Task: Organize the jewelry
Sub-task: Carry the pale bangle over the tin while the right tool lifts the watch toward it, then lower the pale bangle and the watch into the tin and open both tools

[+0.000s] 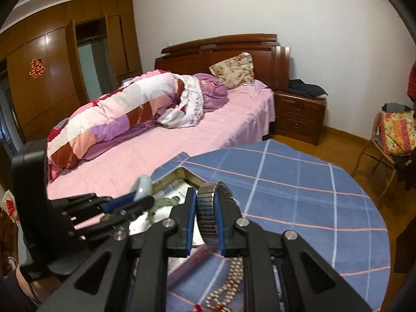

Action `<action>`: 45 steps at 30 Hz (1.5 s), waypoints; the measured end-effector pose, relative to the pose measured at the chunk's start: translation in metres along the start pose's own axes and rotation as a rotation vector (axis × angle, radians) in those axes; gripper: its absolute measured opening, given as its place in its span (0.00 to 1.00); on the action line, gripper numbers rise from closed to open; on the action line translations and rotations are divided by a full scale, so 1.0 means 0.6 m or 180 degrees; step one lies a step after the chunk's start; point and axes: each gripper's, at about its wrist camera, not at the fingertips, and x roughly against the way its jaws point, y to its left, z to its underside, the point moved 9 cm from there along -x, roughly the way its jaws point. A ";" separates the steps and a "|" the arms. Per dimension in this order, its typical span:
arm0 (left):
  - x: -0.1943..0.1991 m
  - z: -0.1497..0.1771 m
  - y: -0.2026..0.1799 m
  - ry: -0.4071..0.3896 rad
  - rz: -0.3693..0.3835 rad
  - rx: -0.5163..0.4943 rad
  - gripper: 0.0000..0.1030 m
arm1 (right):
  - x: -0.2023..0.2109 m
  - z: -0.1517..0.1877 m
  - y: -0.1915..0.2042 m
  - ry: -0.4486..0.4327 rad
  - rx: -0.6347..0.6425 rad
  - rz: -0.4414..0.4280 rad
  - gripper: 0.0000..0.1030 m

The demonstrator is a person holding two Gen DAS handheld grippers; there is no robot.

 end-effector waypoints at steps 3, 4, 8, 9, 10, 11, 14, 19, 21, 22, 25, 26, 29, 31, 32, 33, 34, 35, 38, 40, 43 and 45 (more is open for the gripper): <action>0.000 0.006 0.005 0.0024 -0.0014 0.0006 0.12 | -0.011 0.002 0.013 0.0010 -0.0006 -0.0083 0.16; 0.000 0.008 0.006 0.0032 -0.0016 0.0008 0.12 | -0.014 0.003 0.018 0.0016 -0.0009 -0.0109 0.16; -0.001 0.018 0.013 0.0066 -0.0022 0.0018 0.12 | -0.030 0.019 0.036 0.0075 -0.0008 -0.0216 0.16; -0.001 0.021 0.014 0.0078 -0.0023 0.0020 0.12 | -0.034 0.023 0.040 0.0093 -0.0013 -0.0233 0.16; -0.003 0.026 0.015 0.0093 -0.0025 0.0018 0.12 | -0.038 0.027 0.043 0.0108 -0.0020 -0.0247 0.16; -0.004 0.028 0.015 0.0106 -0.0020 0.0023 0.12 | -0.042 0.032 0.045 0.0126 -0.0028 -0.0263 0.16; -0.007 0.038 0.019 0.0148 -0.0008 0.0045 0.12 | -0.052 0.047 0.048 0.0184 -0.0061 -0.0311 0.16; -0.012 0.051 0.018 0.0213 0.0003 0.0037 0.12 | -0.063 0.070 0.052 0.0288 -0.0106 -0.0354 0.16; -0.017 0.059 0.020 0.0256 0.0001 0.0038 0.12 | -0.066 0.076 0.052 0.0319 -0.0124 -0.0362 0.16; -0.020 0.064 0.020 0.0284 0.0002 0.0049 0.12 | -0.069 0.079 0.051 0.0337 -0.0127 -0.0362 0.16; -0.026 0.074 0.023 0.0338 -0.0004 0.0056 0.12 | -0.073 0.087 0.054 0.0382 -0.0121 -0.0387 0.16; -0.027 0.075 0.022 0.0346 0.0003 0.0047 0.12 | -0.075 0.090 0.057 0.0394 -0.0115 -0.0395 0.16; -0.024 0.079 0.018 0.0348 -0.0030 -0.0037 0.12 | -0.078 0.095 0.059 0.0429 -0.0103 -0.0406 0.16; -0.024 0.082 0.018 0.0356 -0.0046 -0.0048 0.13 | -0.080 0.100 0.058 0.0457 -0.0112 -0.0421 0.17; -0.024 0.081 0.016 0.0351 -0.0057 -0.0048 0.13 | -0.080 0.101 0.058 0.0467 -0.0118 -0.0415 0.17; -0.023 0.082 0.015 0.0352 -0.0065 -0.0058 0.13 | -0.080 0.102 0.057 0.0468 -0.0120 -0.0407 0.18; -0.024 0.083 0.015 0.0362 -0.0070 -0.0068 0.14 | -0.081 0.102 0.057 0.0478 -0.0118 -0.0408 0.19; -0.025 0.084 0.015 0.0371 -0.0072 -0.0073 0.17 | -0.080 0.103 0.057 0.0489 -0.0108 -0.0409 0.20; -0.020 0.079 0.023 0.0318 -0.0190 -0.0040 0.41 | -0.070 0.100 0.053 0.0437 -0.0103 -0.0378 0.36; -0.012 0.074 0.028 0.0254 -0.0161 0.0016 0.55 | -0.064 0.098 0.043 0.0405 -0.0178 -0.0377 0.42; -0.002 0.066 0.029 0.0161 -0.0182 0.0041 0.65 | -0.048 0.094 0.018 0.0348 -0.0290 -0.0323 0.58; -0.002 0.064 0.030 0.0157 -0.0189 0.0063 0.65 | -0.033 0.097 -0.003 0.0333 -0.0322 -0.0255 0.59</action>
